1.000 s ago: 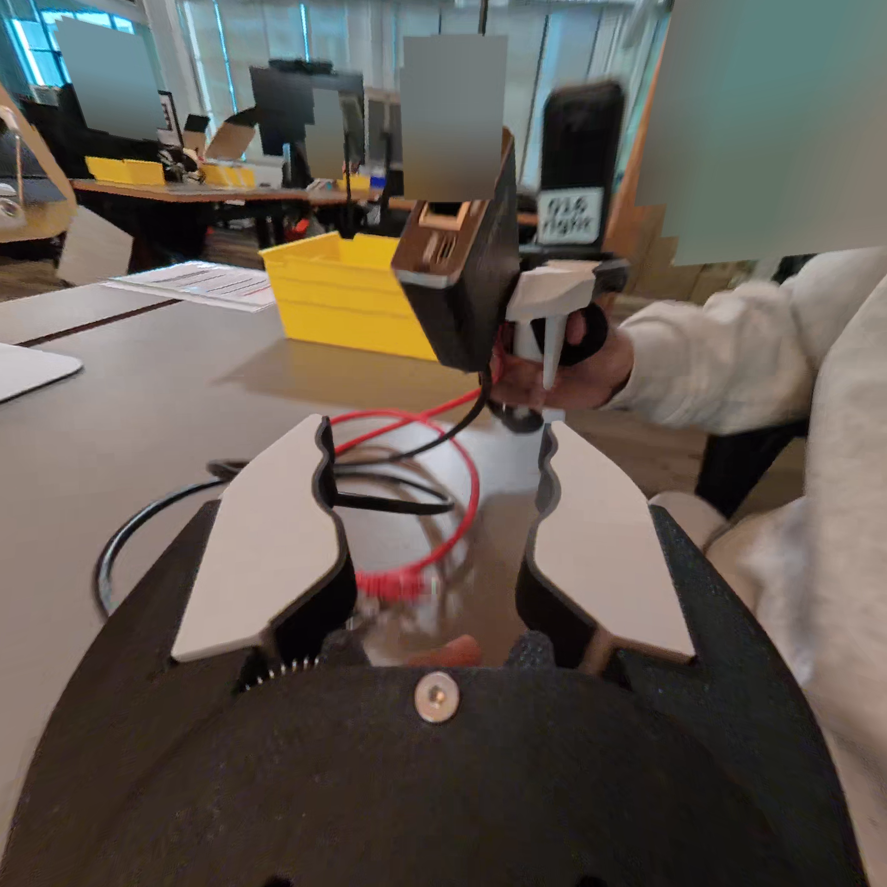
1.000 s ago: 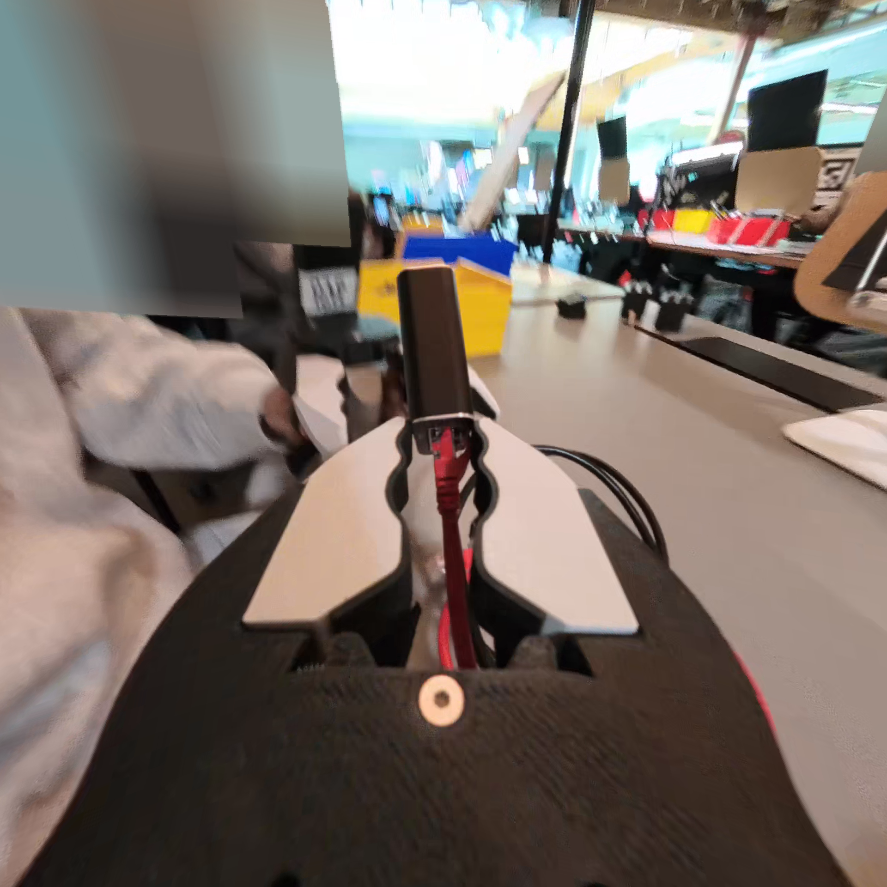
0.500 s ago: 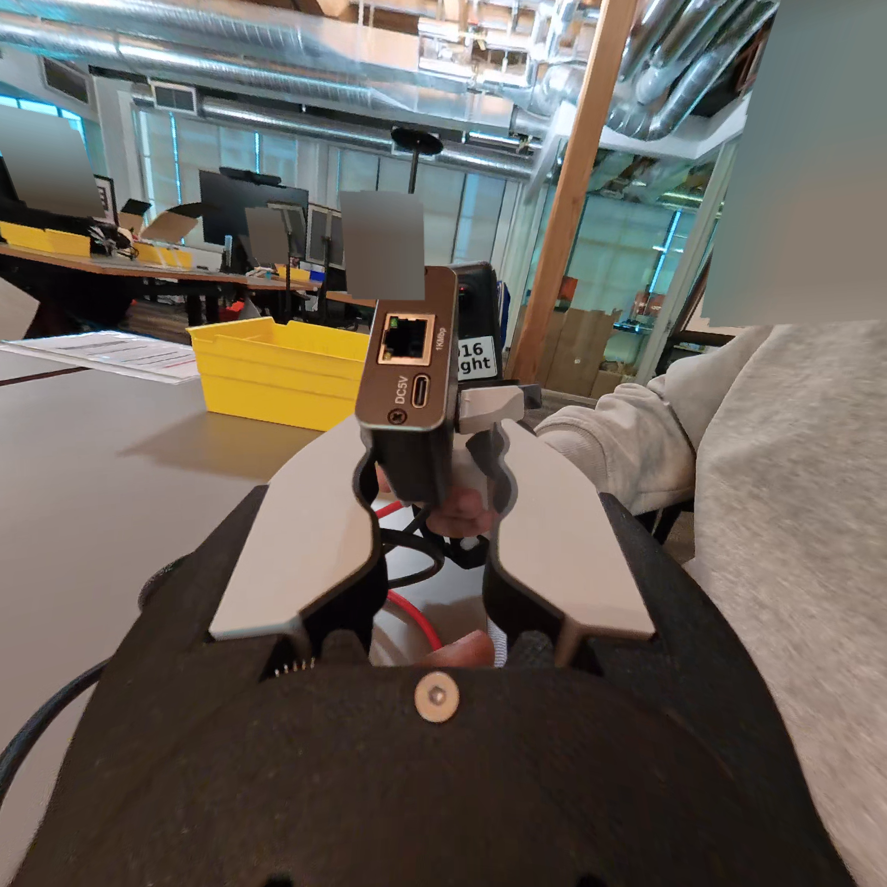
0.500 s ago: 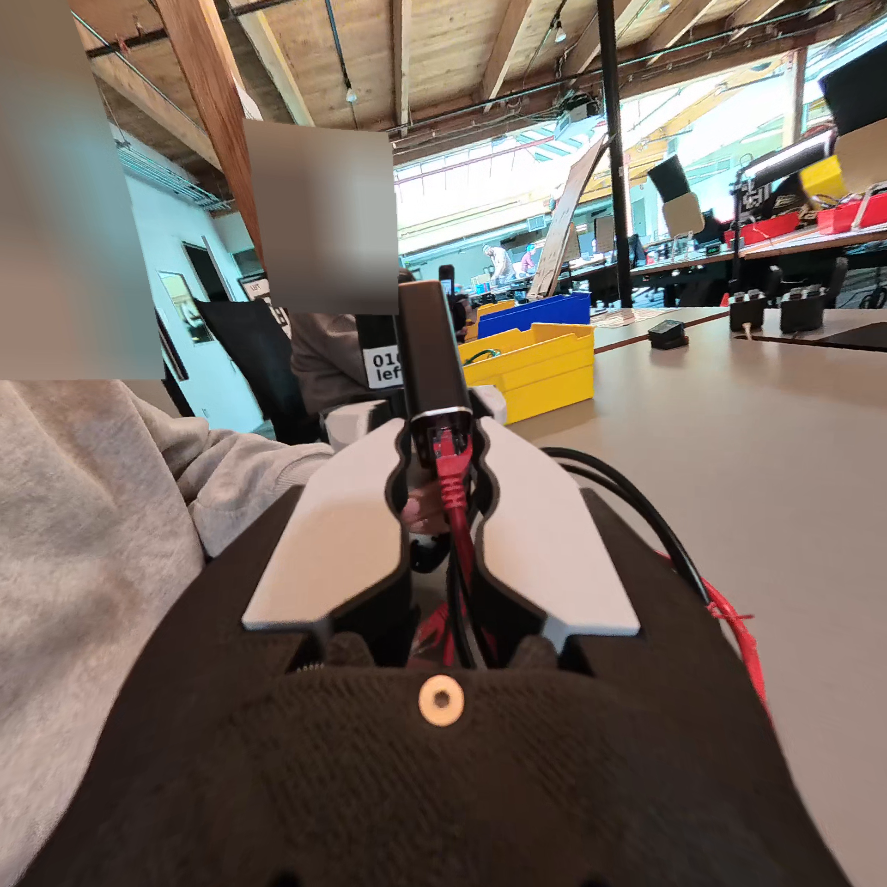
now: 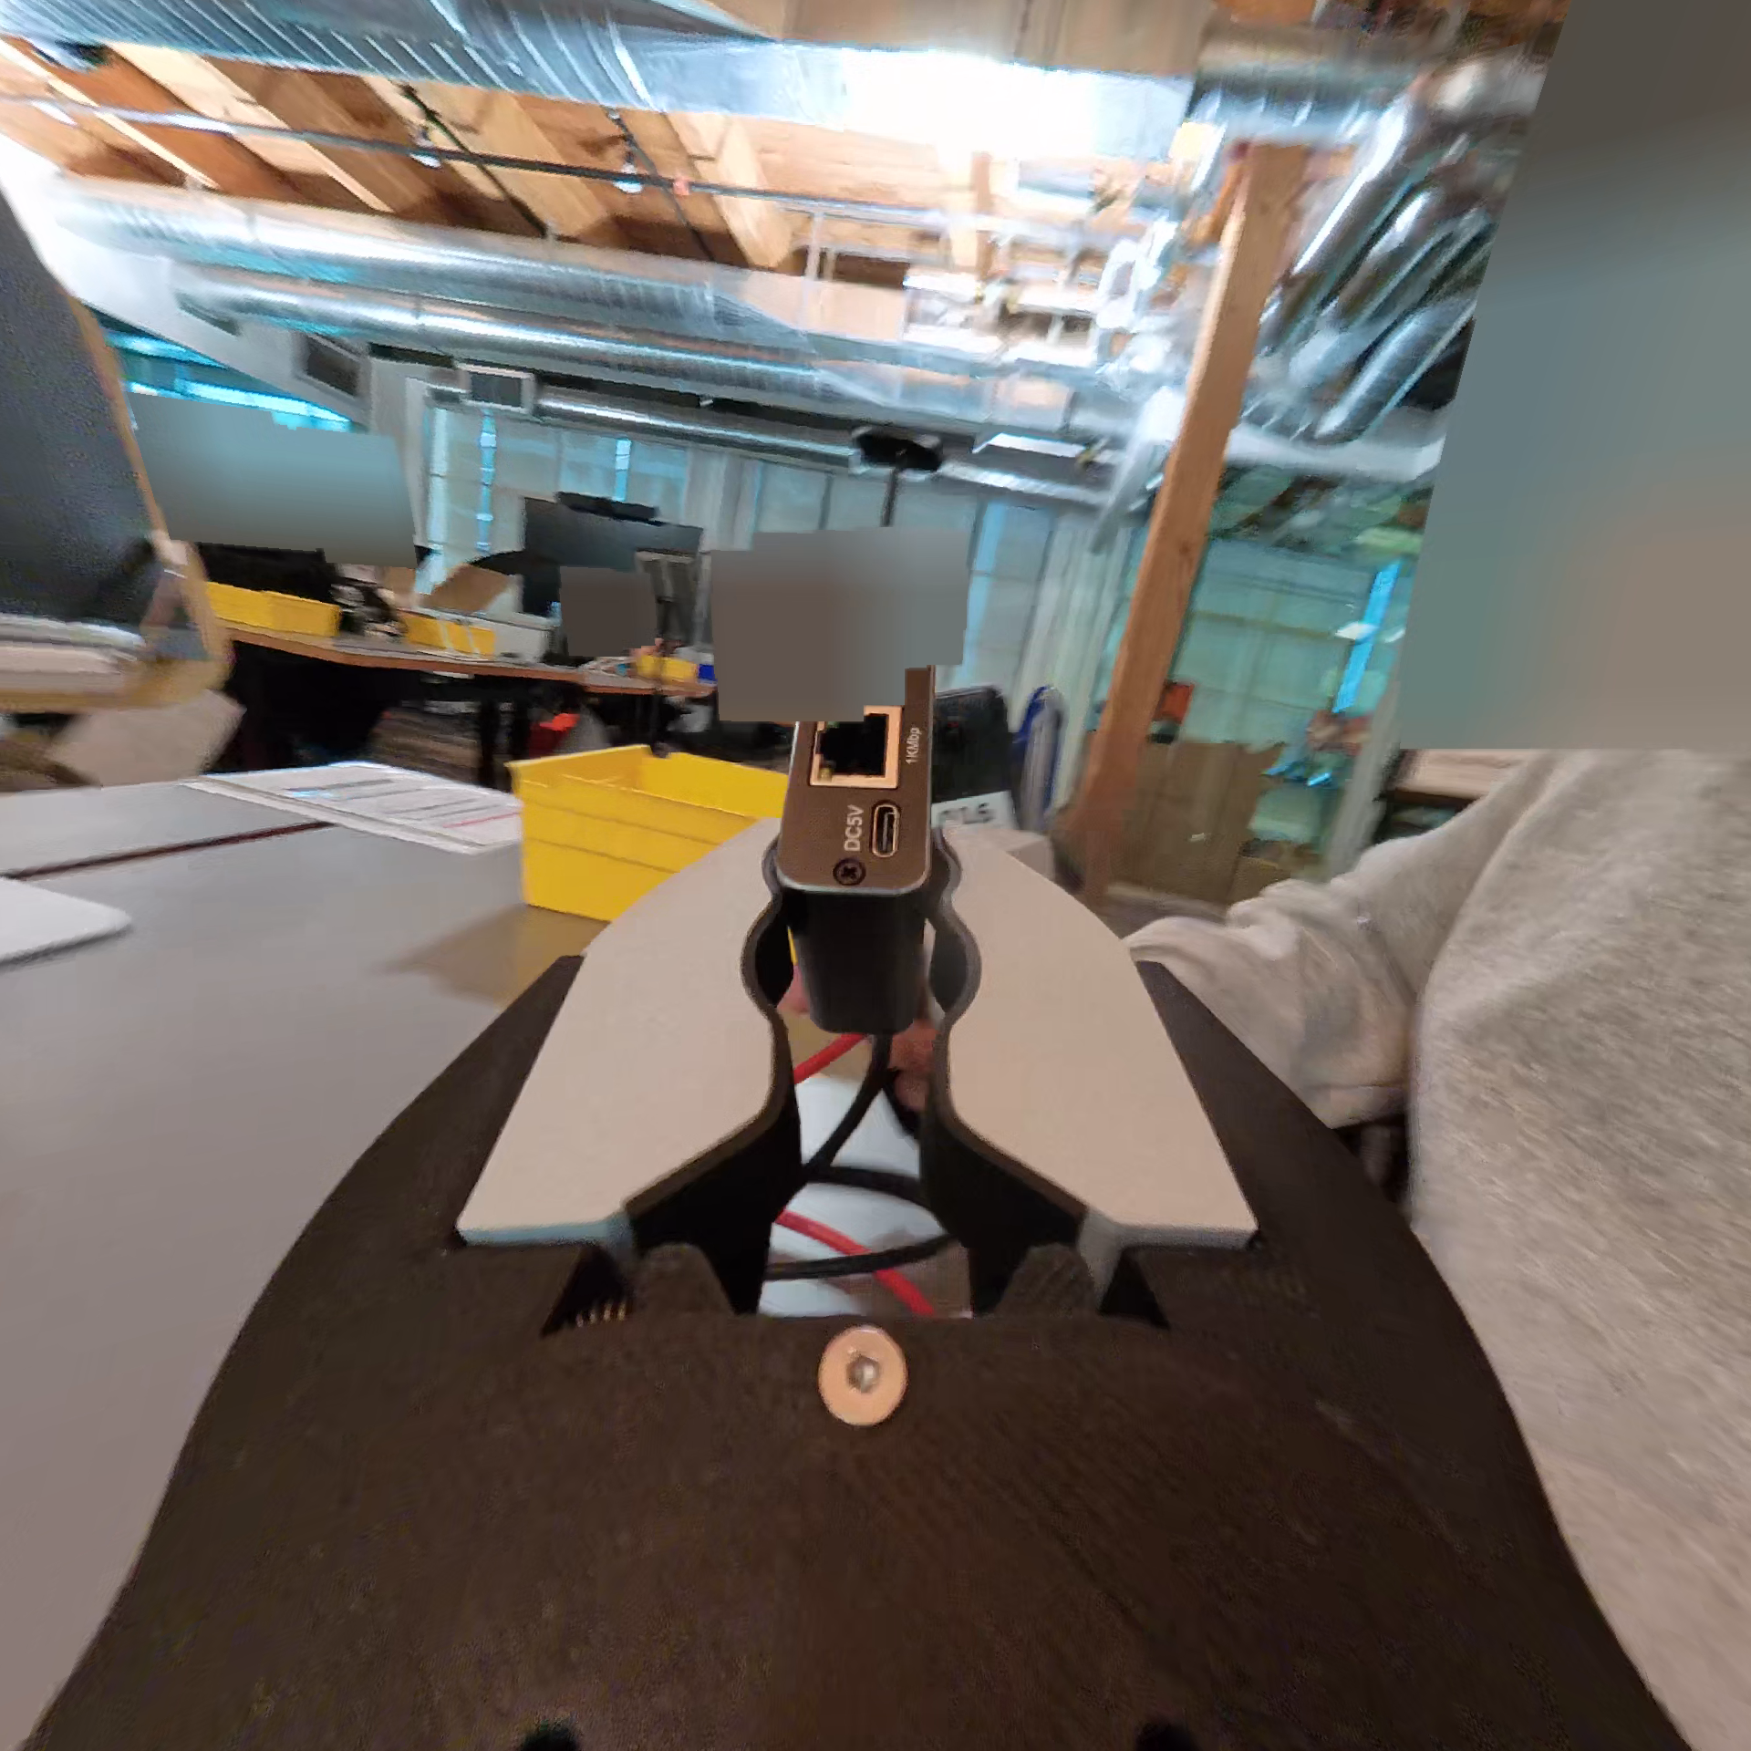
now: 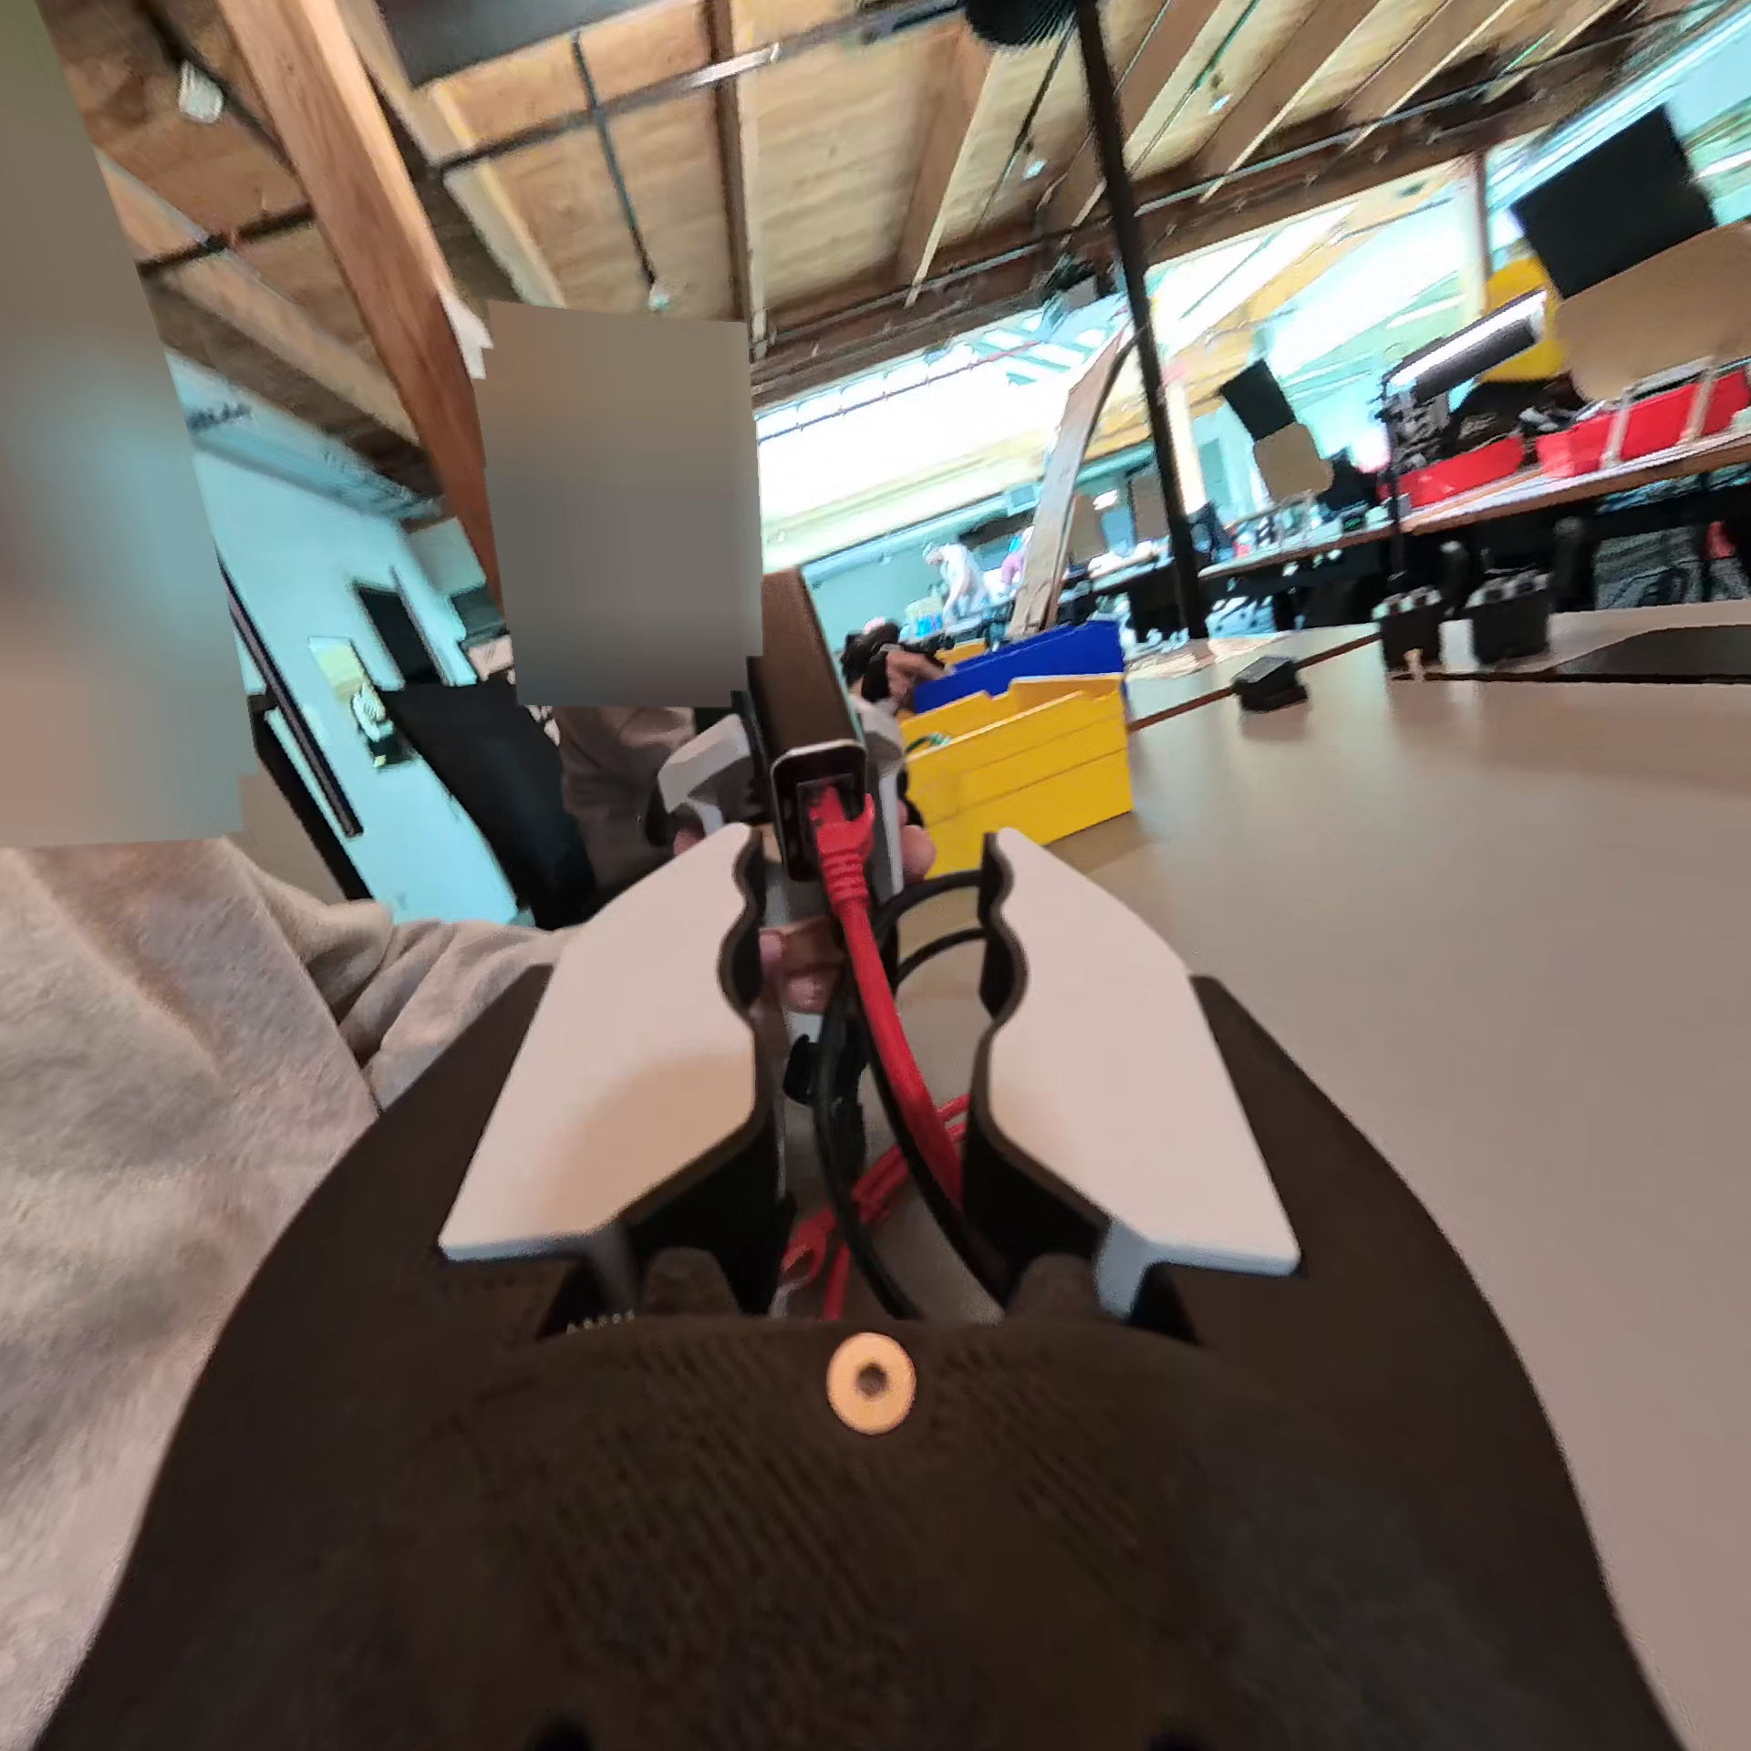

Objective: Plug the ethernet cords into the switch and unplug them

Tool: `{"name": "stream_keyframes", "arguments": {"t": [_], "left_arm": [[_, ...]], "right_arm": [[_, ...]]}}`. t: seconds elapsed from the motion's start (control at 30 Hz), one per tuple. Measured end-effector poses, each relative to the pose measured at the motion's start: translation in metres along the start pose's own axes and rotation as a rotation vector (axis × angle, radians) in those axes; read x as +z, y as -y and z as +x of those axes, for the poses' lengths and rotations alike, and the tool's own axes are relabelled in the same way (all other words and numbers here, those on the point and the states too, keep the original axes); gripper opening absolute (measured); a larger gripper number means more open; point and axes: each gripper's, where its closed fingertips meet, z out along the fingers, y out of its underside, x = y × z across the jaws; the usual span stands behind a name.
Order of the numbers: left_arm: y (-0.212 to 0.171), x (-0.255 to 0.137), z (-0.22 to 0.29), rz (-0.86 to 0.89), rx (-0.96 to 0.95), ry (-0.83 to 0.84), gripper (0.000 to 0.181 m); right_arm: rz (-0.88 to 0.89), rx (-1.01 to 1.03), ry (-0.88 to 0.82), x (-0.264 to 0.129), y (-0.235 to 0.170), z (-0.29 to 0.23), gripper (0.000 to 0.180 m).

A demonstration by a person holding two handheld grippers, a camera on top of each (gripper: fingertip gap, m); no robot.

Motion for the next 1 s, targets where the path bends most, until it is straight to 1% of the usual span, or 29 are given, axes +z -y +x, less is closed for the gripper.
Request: {"name": "stream_keyframes", "arguments": {"t": [0.03, 0.07, 0.17, 0.23, 0.3, 0.43, 0.53, 0.63, 0.7, 0.8, 0.87, 1.0], "left_arm": [[0.003, 0.0, -0.004, -0.033, 0.075, 0.047, 0.024], [0.006, 0.002, -0.009, -0.079, 0.176, 0.103, 0.024], [0.014, 0.002, -0.03, -0.297, 0.556, 0.302, 0.024], [0.017, -0.002, -0.047, -0.407, 0.726, 0.409, 0.024], [0.01, -0.01, -0.064, -0.518, 0.839, 0.487, 0.024], [-0.03, -0.037, -0.101, -0.838, 1.024, 0.578, 0.024], [-0.062, -0.052, -0.114, -1.02, 1.093, 0.579, 0.024], [-0.085, -0.06, -0.121, -1.18, 1.191, 0.558, 0.024], [-0.095, -0.063, -0.123, -1.239, 1.23, 0.547, 0.024], [-0.097, -0.064, -0.123, -1.219, 1.196, 0.552, 0.024], [-0.093, -0.064, -0.123, -1.153, 1.1, 0.571, 0.025], [-0.081, -0.068, -0.123, -0.952, 0.828, 0.594, 0.028]], "right_arm": [[0.017, 0.005, -0.017, -0.004, 0.005, 0.005, 0.047], [0.018, -0.002, -0.036, -0.009, 0.008, 0.01, 0.047], [-0.006, -0.07, -0.09, -0.019, 0.012, 0.019, 0.043], [-0.02, -0.104, -0.113, -0.022, 0.013, 0.023, 0.04], [-0.034, -0.095, -0.114, -0.022, 0.011, 0.024, 0.039], [-0.061, -0.05, -0.089, -0.018, 0.003, 0.022, 0.037], [-0.105, -0.056, -0.083, -0.016, -0.005, 0.02, 0.035], [-0.139, -0.059, -0.074, -0.013, -0.013, 0.019, 0.034], [-0.155, -0.054, -0.065, -0.012, -0.016, 0.018, 0.033], [-0.179, -0.056, -0.063, -0.011, -0.021, 0.018, 0.033], [-0.195, -0.069, -0.068, -0.01, -0.024, 0.019, 0.033], [-0.21, -0.121, -0.094, -0.005, -0.021, 0.022, 0.032]]}}
